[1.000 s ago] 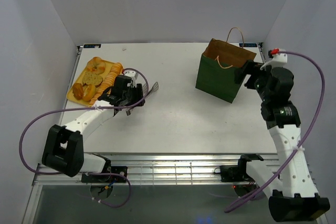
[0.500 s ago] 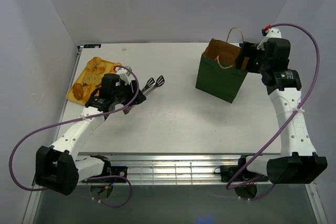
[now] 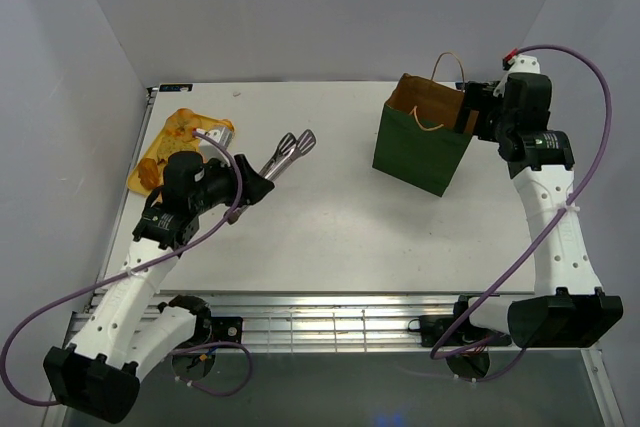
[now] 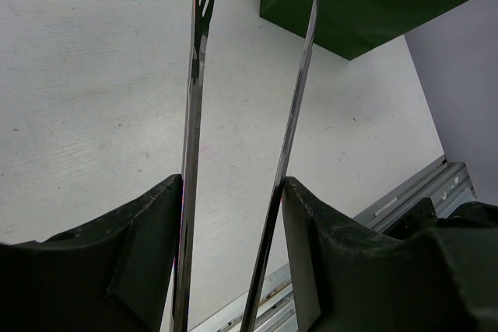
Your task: Place the fake bread into the paper bag
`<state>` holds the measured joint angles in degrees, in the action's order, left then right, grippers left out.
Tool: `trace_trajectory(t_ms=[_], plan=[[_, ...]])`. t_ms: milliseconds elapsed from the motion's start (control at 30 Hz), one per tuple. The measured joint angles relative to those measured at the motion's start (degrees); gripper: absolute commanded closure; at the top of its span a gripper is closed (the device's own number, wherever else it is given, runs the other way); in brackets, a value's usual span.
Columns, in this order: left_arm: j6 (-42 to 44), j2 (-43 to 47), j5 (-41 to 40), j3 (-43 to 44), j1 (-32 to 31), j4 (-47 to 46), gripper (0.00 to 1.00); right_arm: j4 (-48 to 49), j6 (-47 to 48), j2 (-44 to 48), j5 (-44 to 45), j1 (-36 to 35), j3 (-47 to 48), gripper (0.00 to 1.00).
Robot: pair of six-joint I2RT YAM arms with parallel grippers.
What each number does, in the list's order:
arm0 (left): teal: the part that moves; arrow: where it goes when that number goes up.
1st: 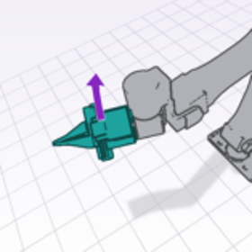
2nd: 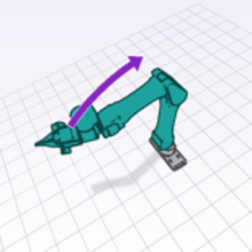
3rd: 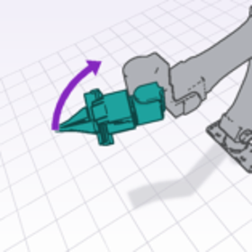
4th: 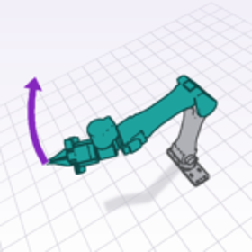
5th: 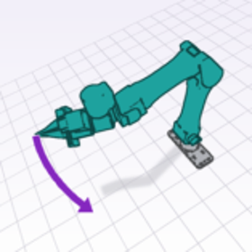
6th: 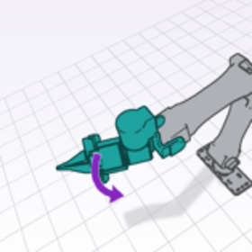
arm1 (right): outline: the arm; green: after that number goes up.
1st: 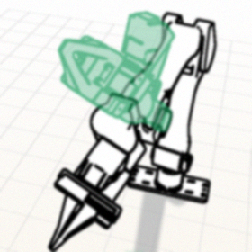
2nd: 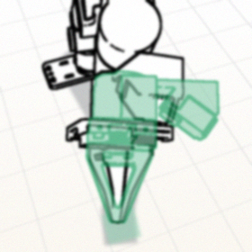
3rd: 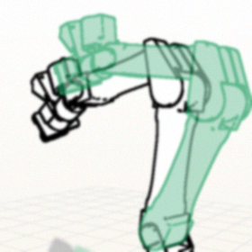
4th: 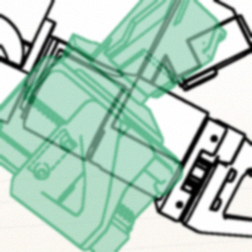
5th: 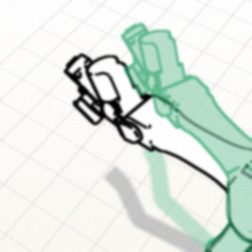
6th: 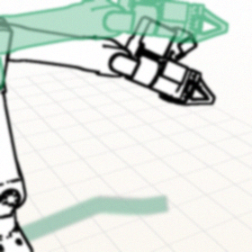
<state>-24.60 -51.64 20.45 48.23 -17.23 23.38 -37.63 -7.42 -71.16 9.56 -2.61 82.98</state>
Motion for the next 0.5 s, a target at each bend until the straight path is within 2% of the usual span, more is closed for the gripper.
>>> trace_trajectory(t_ms=[100,267,500], plan=[[-0.70,3.02,0.13,0.00,0.00,0.81,0.38,0.59,-0.96,-0.98,-1.53,0.02,-1.79,0.14],[-1.57,6.71,0.24,0.00,0.00,2.27,0.38,2.01,-2.82,-3.52,-5.77,0.02,-6.16,0.21],[-2.71,8.81,0.39,0.00,0.00,3.91,0.39,4.44,-7.58,-2.12,-13.07,0.02,-10.49,0.21]])
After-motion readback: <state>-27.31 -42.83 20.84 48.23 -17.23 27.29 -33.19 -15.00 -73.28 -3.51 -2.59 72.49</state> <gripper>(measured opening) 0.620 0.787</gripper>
